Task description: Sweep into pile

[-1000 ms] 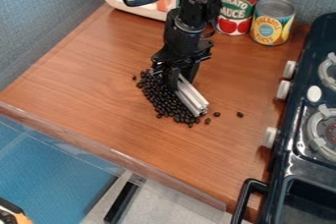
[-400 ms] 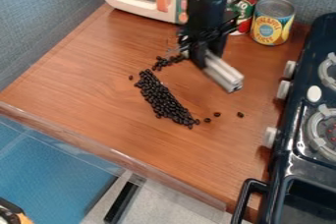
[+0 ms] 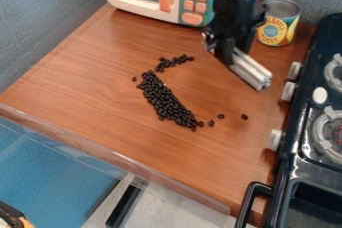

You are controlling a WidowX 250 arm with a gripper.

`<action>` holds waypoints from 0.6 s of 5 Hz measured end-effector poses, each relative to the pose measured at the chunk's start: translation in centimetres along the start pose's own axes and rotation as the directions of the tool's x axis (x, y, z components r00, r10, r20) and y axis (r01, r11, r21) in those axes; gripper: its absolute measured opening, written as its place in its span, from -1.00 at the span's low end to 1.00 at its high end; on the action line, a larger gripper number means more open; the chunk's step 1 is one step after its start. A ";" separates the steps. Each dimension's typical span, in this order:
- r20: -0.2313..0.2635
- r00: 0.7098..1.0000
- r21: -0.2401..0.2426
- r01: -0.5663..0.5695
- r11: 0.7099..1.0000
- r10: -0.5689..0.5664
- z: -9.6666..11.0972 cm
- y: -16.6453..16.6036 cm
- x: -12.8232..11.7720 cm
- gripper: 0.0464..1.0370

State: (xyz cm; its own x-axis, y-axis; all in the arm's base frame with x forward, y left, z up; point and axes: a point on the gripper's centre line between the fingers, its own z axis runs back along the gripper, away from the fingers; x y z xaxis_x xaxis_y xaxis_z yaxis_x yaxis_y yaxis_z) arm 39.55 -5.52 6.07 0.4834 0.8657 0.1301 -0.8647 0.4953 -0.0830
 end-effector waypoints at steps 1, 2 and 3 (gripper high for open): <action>0.027 1.000 0.005 -0.004 1.000 0.003 -1.5 -0.6 -0.1 -0.34; 0.060 0.998 0.012 0.000 1.000 -0.001 -2.7 -0.7 0.1 -0.34; 0.065 0.998 0.016 0.003 1.000 -0.004 -3.0 -0.8 -0.2 -0.34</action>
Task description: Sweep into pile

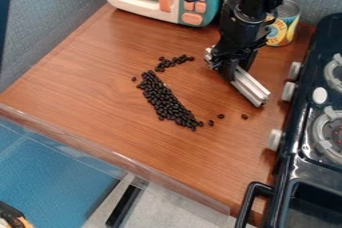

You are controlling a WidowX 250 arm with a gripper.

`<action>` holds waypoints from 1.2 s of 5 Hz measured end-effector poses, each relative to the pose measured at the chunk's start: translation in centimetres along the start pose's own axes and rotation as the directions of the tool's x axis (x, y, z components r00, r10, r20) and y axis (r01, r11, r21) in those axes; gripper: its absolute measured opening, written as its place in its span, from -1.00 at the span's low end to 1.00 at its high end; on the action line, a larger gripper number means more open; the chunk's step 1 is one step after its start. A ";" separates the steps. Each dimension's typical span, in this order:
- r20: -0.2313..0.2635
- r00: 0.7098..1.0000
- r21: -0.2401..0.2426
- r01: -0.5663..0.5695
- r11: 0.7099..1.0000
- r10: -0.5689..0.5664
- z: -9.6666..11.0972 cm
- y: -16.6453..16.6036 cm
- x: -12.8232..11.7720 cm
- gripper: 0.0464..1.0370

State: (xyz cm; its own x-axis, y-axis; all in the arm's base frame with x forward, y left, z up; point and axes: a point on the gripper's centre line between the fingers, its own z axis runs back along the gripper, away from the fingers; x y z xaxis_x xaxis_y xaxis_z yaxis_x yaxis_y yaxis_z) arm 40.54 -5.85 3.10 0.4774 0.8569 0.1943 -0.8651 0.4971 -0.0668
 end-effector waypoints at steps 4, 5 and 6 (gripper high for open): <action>-0.043 0.999 0.014 0.028 0.999 -0.028 -1.0 1.1 -1.8 -0.34; -0.046 0.996 0.033 0.084 0.996 -0.082 -0.9 1.4 -2.1 -0.34; -0.055 0.989 0.061 0.144 0.988 -0.141 -0.8 1.9 -2.1 -0.34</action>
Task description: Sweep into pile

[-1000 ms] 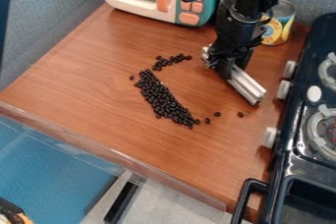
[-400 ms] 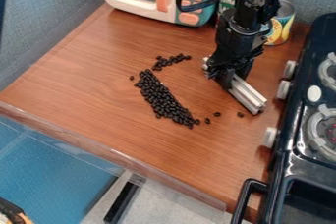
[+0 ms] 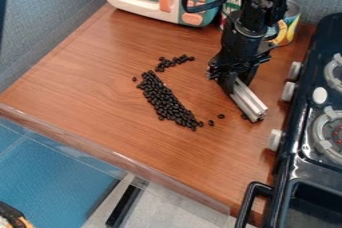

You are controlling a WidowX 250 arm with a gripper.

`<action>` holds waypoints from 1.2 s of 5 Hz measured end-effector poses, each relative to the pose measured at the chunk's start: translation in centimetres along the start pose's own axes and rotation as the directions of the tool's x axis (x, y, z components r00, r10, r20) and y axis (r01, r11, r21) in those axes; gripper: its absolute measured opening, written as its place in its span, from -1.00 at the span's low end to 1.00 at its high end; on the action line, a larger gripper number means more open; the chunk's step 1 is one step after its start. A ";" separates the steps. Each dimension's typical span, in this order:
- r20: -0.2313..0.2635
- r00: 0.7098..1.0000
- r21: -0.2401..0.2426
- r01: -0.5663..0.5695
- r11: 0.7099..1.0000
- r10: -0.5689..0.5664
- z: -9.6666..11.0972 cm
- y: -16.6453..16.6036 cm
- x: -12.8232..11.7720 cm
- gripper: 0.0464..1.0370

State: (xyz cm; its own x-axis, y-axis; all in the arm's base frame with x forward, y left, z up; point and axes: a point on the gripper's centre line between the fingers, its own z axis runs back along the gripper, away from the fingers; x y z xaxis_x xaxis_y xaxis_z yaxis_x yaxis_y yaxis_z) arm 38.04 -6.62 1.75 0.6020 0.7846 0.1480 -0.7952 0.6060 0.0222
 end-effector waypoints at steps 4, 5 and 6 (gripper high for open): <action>0.006 0.997 0.065 0.071 0.995 -0.072 -0.2 2.3 0.0 -0.34; 0.019 0.997 0.080 0.070 0.994 -0.072 -0.4 3.2 0.1 -0.34; 0.031 0.996 0.101 0.075 0.992 -0.078 -0.4 4.3 0.0 -0.34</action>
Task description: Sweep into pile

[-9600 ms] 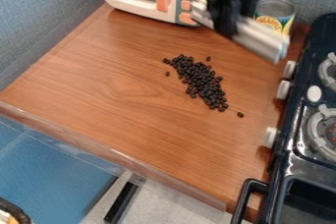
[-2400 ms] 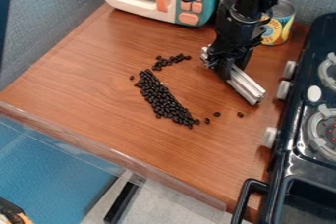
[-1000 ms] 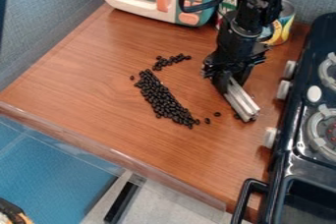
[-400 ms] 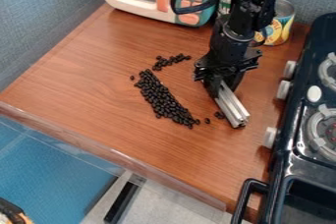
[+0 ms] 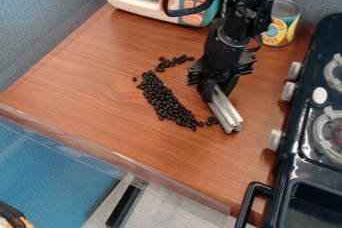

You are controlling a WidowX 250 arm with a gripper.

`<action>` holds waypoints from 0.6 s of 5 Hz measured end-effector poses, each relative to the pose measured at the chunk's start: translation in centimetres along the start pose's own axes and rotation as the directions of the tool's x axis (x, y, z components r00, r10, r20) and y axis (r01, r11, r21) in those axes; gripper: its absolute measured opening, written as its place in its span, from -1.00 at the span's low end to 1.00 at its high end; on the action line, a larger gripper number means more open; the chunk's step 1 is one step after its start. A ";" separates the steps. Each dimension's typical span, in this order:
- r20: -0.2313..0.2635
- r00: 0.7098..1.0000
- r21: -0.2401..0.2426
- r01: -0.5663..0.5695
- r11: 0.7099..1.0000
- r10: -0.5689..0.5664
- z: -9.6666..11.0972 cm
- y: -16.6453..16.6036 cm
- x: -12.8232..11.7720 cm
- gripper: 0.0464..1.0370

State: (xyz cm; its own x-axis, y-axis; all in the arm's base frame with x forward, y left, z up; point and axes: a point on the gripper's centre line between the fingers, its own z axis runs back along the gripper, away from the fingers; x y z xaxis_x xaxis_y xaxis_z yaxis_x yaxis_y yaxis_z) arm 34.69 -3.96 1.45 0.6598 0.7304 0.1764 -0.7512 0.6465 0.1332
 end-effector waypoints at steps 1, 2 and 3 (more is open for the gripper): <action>0.006 1.000 0.011 0.002 1.000 -0.002 -0.2 0.9 0.1 -0.34; 0.014 1.000 0.012 0.003 1.000 -0.003 -0.3 1.3 0.0 -0.34; 0.021 1.000 0.027 0.004 1.000 -0.005 -0.4 2.2 0.2 -0.34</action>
State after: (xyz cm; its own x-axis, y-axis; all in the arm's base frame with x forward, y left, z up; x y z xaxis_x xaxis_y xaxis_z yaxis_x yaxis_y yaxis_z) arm 33.18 -2.29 1.39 0.6629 0.7224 0.1966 -0.7486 0.6434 0.1600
